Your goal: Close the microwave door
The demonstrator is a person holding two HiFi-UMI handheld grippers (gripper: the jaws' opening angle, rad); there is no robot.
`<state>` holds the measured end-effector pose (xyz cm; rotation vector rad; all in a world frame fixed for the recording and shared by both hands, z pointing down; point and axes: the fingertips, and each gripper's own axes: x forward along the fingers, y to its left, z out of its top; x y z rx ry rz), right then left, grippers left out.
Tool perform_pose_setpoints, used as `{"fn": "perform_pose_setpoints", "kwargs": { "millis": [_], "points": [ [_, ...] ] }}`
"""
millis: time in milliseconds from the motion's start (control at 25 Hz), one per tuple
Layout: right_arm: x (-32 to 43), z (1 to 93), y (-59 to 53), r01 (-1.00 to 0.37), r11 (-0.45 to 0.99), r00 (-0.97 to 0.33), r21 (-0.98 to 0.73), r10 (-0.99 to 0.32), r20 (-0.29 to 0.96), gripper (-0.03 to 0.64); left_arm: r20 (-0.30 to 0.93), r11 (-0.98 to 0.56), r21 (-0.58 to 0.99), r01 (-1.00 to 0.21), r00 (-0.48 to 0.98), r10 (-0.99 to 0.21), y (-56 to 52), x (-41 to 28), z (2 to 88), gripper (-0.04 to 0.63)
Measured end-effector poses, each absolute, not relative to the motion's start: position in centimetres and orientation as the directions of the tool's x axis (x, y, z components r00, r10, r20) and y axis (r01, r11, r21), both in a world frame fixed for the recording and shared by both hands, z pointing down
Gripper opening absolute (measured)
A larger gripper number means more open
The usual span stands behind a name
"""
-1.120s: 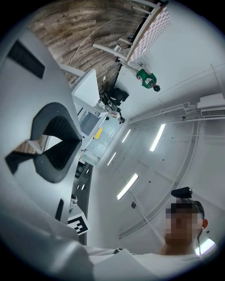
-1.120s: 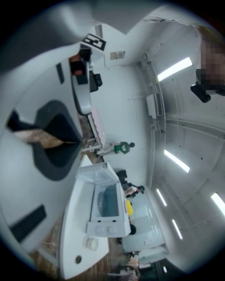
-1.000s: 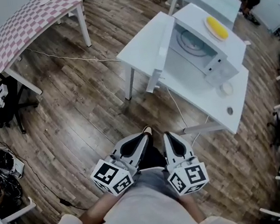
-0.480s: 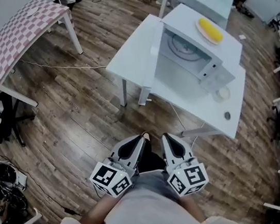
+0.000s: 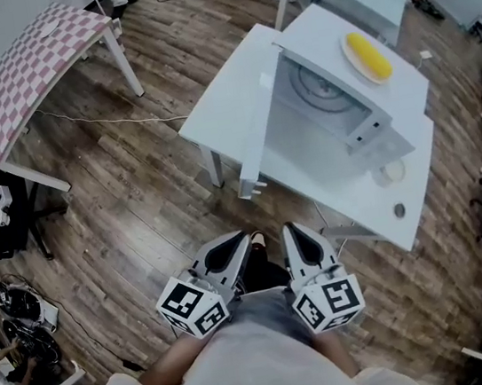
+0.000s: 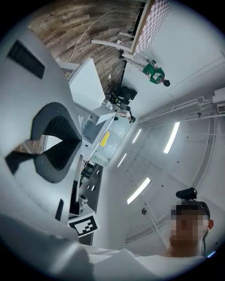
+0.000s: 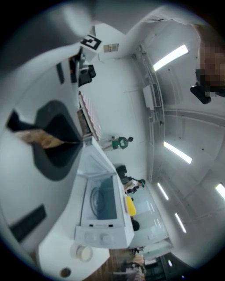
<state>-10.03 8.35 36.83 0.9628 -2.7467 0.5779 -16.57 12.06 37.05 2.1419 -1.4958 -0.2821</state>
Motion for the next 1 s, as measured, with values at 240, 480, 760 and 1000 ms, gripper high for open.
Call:
{"fn": "perform_pose_setpoints", "kwargs": {
  "millis": [240, 480, 760, 1000],
  "points": [
    [-11.1, 35.8, 4.5, -0.598, 0.741, -0.802, -0.306, -0.543, 0.251, 0.025, 0.114, -0.246, 0.486, -0.839, 0.34, -0.934, 8.8, -17.6, 35.9, 0.02],
    [-12.2, 34.9, 1.2, -0.546, 0.779, -0.838, -0.308, -0.506, 0.206, 0.025, 0.101, -0.213, 0.439, -0.873, 0.284, -0.954, 6.3, -19.0, 35.0, 0.02],
    [-13.1, 35.0, -1.4, -0.495, 0.81, -0.869, -0.314, -0.465, 0.171, 0.025, 0.089, -0.128, 0.449, -0.884, 0.186, -0.978, 4.0, -21.3, 34.6, 0.02],
    [-12.6, 35.5, -2.5, -0.5, 0.802, -0.866, -0.328, -0.467, 0.18, 0.025, 0.129, -0.081, 0.439, -0.895, 0.152, -0.98, 3.3, -22.7, 35.6, 0.02]
  ]
}}
